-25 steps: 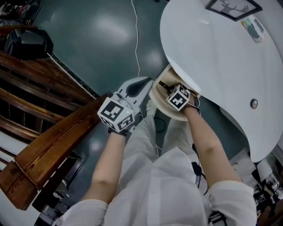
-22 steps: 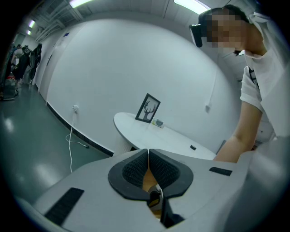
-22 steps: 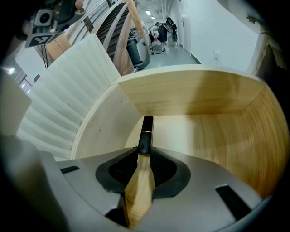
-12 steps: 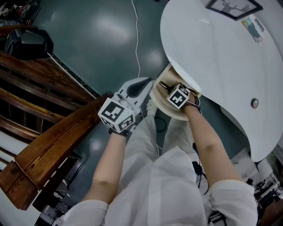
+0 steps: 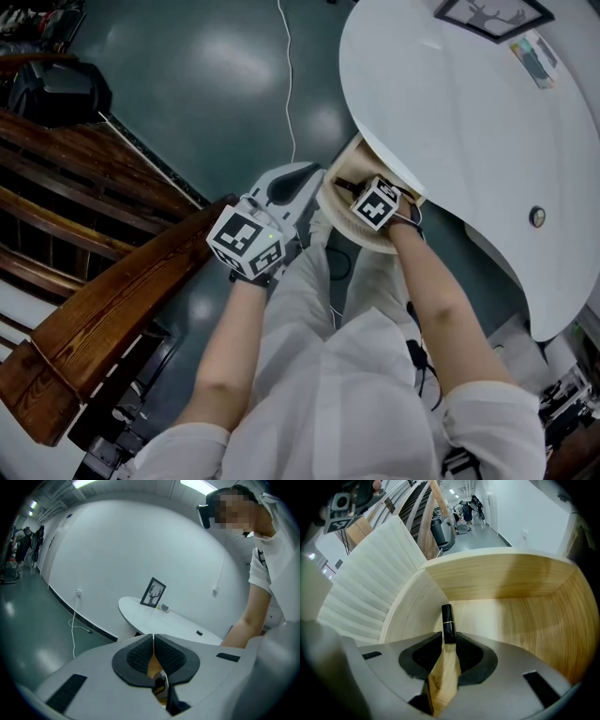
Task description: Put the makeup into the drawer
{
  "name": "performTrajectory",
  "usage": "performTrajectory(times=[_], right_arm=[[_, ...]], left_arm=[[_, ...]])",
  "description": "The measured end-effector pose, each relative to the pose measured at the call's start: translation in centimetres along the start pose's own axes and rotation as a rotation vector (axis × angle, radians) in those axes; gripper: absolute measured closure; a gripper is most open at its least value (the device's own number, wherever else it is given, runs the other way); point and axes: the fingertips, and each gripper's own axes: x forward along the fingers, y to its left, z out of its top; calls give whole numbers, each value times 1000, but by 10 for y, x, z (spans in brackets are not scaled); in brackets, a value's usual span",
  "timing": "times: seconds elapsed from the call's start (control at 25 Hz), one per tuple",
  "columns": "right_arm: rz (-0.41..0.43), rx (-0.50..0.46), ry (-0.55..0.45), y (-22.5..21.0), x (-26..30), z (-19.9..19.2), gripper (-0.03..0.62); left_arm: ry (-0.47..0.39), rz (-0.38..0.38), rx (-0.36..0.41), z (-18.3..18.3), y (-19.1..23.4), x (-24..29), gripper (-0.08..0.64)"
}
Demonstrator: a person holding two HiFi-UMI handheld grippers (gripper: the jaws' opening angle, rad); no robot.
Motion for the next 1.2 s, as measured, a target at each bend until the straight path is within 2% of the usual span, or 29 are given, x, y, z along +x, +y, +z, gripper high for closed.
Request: performTrajectory(times=[0.12, 0.4, 0.76, 1.2], right_arm=[[-5, 26, -1, 1, -7, -1, 506], [-58, 19, -70, 7, -46, 17, 510], [-123, 43, -165, 18, -112, 26, 555], [-276, 137, -359, 19, -223, 24, 581]], left_arm=[[-1, -3, 2, 3, -2, 1, 538], [-9, -21, 12, 15, -13, -1, 538], [-19, -59, 51, 42, -30, 0, 538], [-30, -141, 116, 77, -69, 14, 538]])
